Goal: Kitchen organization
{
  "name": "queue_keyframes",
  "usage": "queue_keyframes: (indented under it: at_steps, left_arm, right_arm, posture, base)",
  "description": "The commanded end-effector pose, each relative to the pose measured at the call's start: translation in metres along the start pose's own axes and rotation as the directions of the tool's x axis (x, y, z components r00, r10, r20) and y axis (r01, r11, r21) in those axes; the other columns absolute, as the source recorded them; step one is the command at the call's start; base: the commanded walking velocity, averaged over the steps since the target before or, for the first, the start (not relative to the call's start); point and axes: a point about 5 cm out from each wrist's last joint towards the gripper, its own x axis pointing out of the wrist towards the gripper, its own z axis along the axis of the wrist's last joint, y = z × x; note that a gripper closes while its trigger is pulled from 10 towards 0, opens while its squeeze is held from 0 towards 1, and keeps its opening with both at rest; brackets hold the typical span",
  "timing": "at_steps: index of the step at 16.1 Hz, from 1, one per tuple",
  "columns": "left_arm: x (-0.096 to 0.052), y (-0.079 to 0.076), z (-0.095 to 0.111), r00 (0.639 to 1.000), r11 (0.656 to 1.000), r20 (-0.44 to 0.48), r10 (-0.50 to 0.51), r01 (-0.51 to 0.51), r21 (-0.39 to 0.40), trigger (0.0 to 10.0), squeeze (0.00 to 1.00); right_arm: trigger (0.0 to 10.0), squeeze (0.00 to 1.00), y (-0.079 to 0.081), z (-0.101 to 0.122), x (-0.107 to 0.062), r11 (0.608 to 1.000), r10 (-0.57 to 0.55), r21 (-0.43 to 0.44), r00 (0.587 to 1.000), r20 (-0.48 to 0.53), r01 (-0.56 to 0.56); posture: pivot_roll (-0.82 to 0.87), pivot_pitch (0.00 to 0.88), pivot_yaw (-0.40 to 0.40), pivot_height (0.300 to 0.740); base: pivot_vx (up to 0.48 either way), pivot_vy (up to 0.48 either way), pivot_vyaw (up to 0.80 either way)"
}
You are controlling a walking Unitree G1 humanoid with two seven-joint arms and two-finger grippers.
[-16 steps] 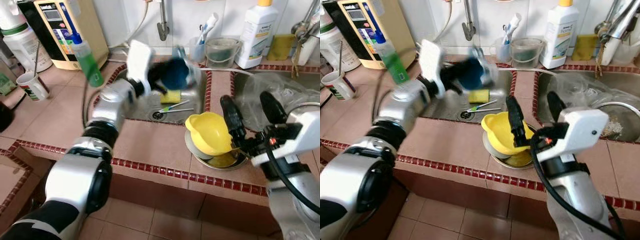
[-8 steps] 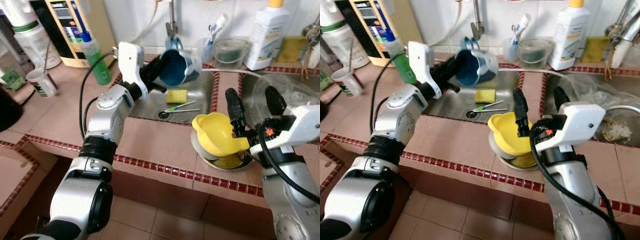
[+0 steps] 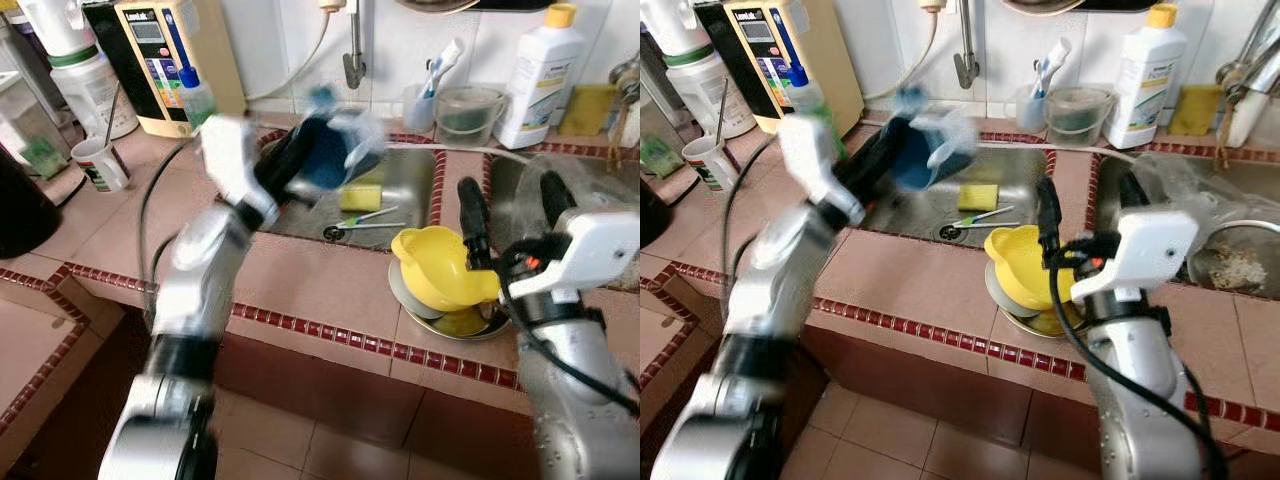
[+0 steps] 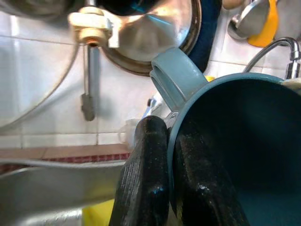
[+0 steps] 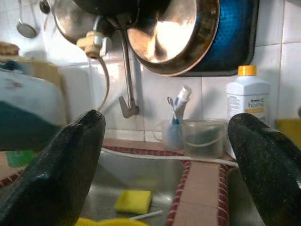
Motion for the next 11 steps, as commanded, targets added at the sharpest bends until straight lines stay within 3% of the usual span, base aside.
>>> queue_keyframes:
  at_steps: [1, 3, 7, 11]
  left_arm:
    - [-0.003, 0.000, 0.007, 1.000, 1.000, 0.027, 0.011, -0.012, 0.020, 10.0, 0.00]
    - [-0.015, 0.005, 0.000, 0.998, 0.998, 0.020, 0.063, -0.064, 0.004, 10.0, 0.00]
    - [-0.017, 0.001, 0.005, 0.997, 0.998, 0.024, 0.066, -0.067, 0.012, 10.0, 0.00]
    - [-0.016, -0.001, 0.008, 0.997, 0.998, 0.028, 0.066, -0.066, 0.012, 10.0, 0.00]
  right_arm:
    - [10.0, 0.00, 0.000, -0.002, 0.000, 1.000, -0.009, 0.003, 1.000, 0.010, 0.009]
    - [10.0, 0.00, 0.000, -0.011, 0.002, 1.000, -0.014, -0.007, 1.000, 0.008, 0.015]
    - [10.0, 0.00, 0.001, -0.010, 0.012, 1.000, 0.005, -0.023, 0.999, 0.054, -0.004]
    - [10.0, 0.00, 0.001, -0.012, 0.015, 0.999, 0.019, -0.030, 0.998, 0.066, -0.017]
  posture:
    - [-0.20, 0.000, 0.105, 0.740]
    - [-0.19, 0.000, 0.088, 0.740]
    - [-0.17, 0.000, 0.070, 0.740]
    - [-0.16, 0.000, 0.065, 0.740]
  base:
    - [0.000, 0.000, 0.00]
    - [0.000, 0.000, 0.00]
    - [0.000, 0.000, 0.00]
    - [0.256, 0.000, 0.00]
